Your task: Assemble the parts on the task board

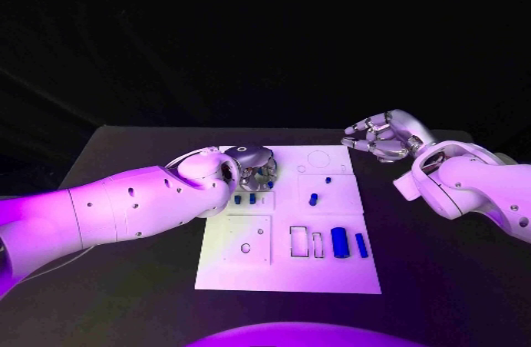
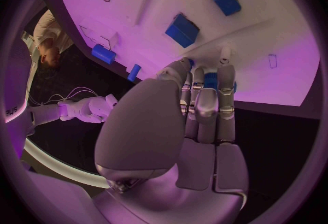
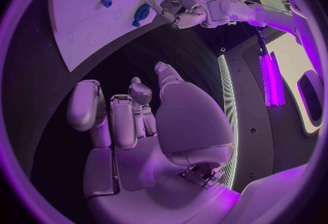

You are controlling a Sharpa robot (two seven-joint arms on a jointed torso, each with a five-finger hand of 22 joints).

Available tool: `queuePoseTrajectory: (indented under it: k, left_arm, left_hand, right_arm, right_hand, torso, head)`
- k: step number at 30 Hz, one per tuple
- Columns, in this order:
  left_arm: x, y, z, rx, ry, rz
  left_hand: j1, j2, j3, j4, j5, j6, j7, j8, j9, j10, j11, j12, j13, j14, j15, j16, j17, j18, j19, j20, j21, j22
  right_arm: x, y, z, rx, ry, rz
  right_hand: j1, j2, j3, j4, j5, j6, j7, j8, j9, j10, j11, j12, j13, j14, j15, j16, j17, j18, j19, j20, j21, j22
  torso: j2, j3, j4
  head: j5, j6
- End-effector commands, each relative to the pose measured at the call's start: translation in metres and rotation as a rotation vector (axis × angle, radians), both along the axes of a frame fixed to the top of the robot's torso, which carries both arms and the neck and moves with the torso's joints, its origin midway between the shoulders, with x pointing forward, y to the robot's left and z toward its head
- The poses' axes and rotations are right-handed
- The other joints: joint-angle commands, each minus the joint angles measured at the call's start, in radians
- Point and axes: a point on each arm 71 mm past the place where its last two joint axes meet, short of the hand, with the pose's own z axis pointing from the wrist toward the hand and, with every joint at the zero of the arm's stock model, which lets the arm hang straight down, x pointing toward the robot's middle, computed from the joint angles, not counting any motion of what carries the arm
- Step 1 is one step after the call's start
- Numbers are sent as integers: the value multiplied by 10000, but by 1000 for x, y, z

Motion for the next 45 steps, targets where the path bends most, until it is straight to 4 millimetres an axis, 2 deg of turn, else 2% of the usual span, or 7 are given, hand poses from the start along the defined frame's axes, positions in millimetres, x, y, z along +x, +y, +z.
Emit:
queuePoseTrajectory:
  k: [1, 9, 17, 31, 40, 45]
  left_arm:
    - [-1, -4, 0, -154, 100, -154]
    - [0, -4, -1, -24, 236, -87]
    - [2, -2, -4, 272, 417, -62]
    - [3, -4, -5, 337, 480, -125]
    - [3, -4, 0, -40, 255, -113]
    - [2, -4, 10, -447, 147, -55]
  left_hand:
    - [22, -109, 57, -10, -1, 81, -4, -62, -12, 50, -14, -55, -13, 49, 20, 29, -35, 77, 13, 7, 48, -29]
    - [46, -86, 254, -62, 9, 145, -29, -105, -39, 107, -38, -157, -8, 40, 0, 47, -90, 85, -24, -2, 90, -6]
    - [110, -21, 661, -246, 6, 435, 6, -93, -49, 448, -76, -270, 28, 113, -37, 132, -29, 55, 54, -29, 291, 230]
    - [-21, -45, 1026, -471, -7, 685, -7, -141, -76, 778, -111, -519, 61, 224, -76, 216, 45, 17, 156, -59, 512, 486]
    - [-83, -56, 1150, -572, -8, 770, 8, -168, -88, 888, -123, -634, 72, 281, -91, 251, 87, 4, 224, -75, 603, 592]
    - [-152, -70, 1202, -604, -12, 828, 20, -175, -90, 961, -122, -684, 85, 293, -91, 256, 81, 9, 220, -89, 616, 593]
  right_arm:
    - [0, 1, 0, -68, -31, 139]
    - [0, 2, 0, -72, -8, 154]
    - [0, 2, 0, -73, 7, 166]
    - [0, 2, 0, -69, -2, 180]
    - [0, 2, -1, -61, -26, 181]
    - [0, 2, -1, -60, -29, 177]
  right_hand:
    - [81, 39, -42, 6, 55, 7, -29, 58, -2, 5, -25, -43, 3, 441, -79, -66, 56, 107, -17, -19, -69, -6]
    - [84, 42, -41, 10, 84, 16, -33, 68, 0, 19, -28, -36, 4, 442, -81, -69, 56, 107, -15, -20, -73, -7]
    - [84, 42, -41, 10, 84, 16, -33, 68, 0, 19, -28, -36, 4, 442, -81, -69, 56, 107, -15, -20, -73, -7]
    - [84, 42, -42, 14, 94, 22, -34, 73, 1, 38, -29, -17, 20, 444, -82, -68, 59, 106, -11, -21, -71, -4]
    - [82, 42, -44, 18, 101, 28, -36, 79, 3, 66, -31, 13, 49, 445, -83, -66, 63, 106, -9, -22, -72, -3]
    - [79, 45, -45, 24, 108, 36, -38, 85, 4, 78, -32, 23, 55, 446, -85, -67, 64, 109, -14, -23, -87, -12]
  torso:
    - [2, 3, 4]
    - [7, -1, 1]
    - [1, -3, 1]
    - [-3, -3, 13]
    - [2, -15, 7]
    - [2, -11, 12]
  head:
    - [-8, -3]
    - [-19, -21]
    - [-28, -42]
    - [-17, -64]
    - [-18, -34]
    - [-18, -6]
